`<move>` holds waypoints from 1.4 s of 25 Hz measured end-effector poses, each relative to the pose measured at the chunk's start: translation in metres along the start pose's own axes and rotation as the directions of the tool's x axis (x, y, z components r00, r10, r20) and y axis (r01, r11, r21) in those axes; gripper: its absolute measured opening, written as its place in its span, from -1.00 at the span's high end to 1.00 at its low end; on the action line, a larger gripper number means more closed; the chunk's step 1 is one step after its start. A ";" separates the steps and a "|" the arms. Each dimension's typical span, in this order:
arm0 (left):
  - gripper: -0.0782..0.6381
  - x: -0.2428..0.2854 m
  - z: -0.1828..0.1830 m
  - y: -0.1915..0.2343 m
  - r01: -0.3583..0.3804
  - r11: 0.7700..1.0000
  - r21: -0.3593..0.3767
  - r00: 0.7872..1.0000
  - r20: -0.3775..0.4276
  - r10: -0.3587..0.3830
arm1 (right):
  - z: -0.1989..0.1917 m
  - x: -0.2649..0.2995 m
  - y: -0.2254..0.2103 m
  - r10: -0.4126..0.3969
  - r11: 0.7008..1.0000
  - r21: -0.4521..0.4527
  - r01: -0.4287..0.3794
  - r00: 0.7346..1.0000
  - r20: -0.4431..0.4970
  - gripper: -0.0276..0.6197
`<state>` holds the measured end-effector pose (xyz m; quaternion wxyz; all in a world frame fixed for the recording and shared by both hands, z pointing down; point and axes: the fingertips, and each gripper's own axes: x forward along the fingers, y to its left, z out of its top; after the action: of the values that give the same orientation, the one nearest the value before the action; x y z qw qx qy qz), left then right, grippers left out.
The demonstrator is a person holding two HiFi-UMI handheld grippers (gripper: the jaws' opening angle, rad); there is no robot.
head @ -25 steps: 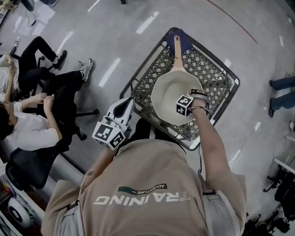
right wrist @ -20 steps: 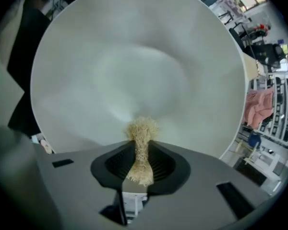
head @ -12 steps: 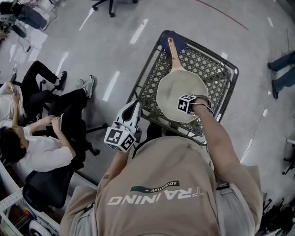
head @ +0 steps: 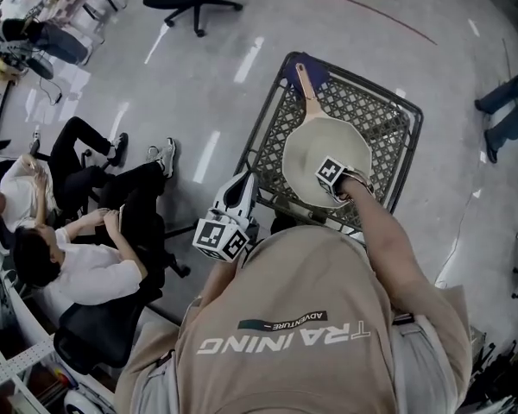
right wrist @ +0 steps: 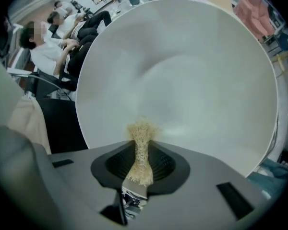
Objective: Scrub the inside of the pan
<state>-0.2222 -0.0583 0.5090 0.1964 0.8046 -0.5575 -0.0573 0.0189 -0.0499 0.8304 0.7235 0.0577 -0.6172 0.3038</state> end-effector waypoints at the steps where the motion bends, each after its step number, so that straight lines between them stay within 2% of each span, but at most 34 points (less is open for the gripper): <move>1: 0.73 -0.001 0.004 -0.002 0.001 1.000 0.008 1.000 0.004 -0.001 | 0.003 0.001 0.005 0.025 0.999 0.030 -0.026 0.999 0.024 0.63; 5: 0.73 -0.005 0.012 -0.004 -0.002 0.999 0.032 1.000 0.007 0.002 | 0.019 0.004 0.025 0.106 0.979 0.158 -0.127 0.986 0.130 0.63; 10: 0.73 -0.012 0.014 -0.005 -0.015 0.999 0.049 1.000 0.002 0.015 | 0.032 0.002 0.034 0.124 0.970 0.186 -0.156 0.977 0.171 0.63; 15: 0.73 -0.015 0.014 -0.006 -0.023 0.998 0.062 1.000 0.006 0.023 | 0.054 0.000 0.045 0.180 0.934 0.255 -0.251 0.946 0.271 0.63; 17: 0.73 -0.017 0.015 -0.009 -0.021 0.997 0.078 1.000 0.005 0.021 | 0.066 -0.004 0.048 0.189 0.915 0.285 -0.287 0.927 0.325 0.63; 21: 0.73 -0.022 0.014 -0.012 -0.019 0.996 0.083 1.000 -0.006 0.019 | 0.089 -0.016 0.059 0.230 0.852 0.337 -0.401 0.864 0.448 0.63; 23: 0.73 -0.023 0.013 -0.012 -0.021 0.997 0.076 1.000 -0.009 0.022 | 0.100 -0.024 0.062 0.214 0.854 0.326 -0.406 0.844 0.491 0.63; 25: 0.73 -0.023 0.011 -0.010 -0.027 0.997 0.066 1.000 -0.010 0.027 | 0.111 -0.030 0.063 0.188 0.875 0.290 -0.388 0.824 0.535 0.63; 26: 0.73 -0.021 0.010 -0.009 -0.028 0.998 0.061 1.000 -0.009 0.029 | 0.116 -0.033 0.062 0.181 0.880 0.276 -0.388 0.809 0.560 0.63; 28: 0.73 -0.017 0.010 -0.009 -0.029 0.998 0.058 1.000 -0.009 0.029 | 0.125 -0.040 0.059 0.179 0.871 0.262 -0.416 0.765 0.618 0.63; 30: 0.73 -0.015 0.010 -0.009 -0.029 0.998 0.061 0.999 -0.014 0.030 | 0.135 -0.053 0.059 0.191 0.843 0.246 -0.479 0.693 0.695 0.63; 33: 0.73 -0.013 0.012 -0.006 -0.030 0.997 0.077 0.999 -0.023 0.031 | 0.147 -0.077 0.055 0.201 0.798 0.192 -0.571 0.553 0.809 0.63; 34: 0.73 -0.013 0.013 -0.005 -0.031 0.996 0.082 0.999 -0.023 0.033 | 0.147 -0.081 0.052 0.198 0.795 0.176 -0.581 0.522 0.830 0.63; 35: 0.73 -0.012 0.014 -0.003 -0.033 0.996 0.088 0.999 -0.023 0.036 | 0.145 -0.083 0.047 0.191 0.799 0.168 -0.578 0.508 0.840 0.63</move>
<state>-0.2280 -0.0500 0.4934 0.1688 0.8033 -0.5708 -0.0197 -0.1342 -0.1084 0.7733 0.2540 0.2002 -0.7834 0.5308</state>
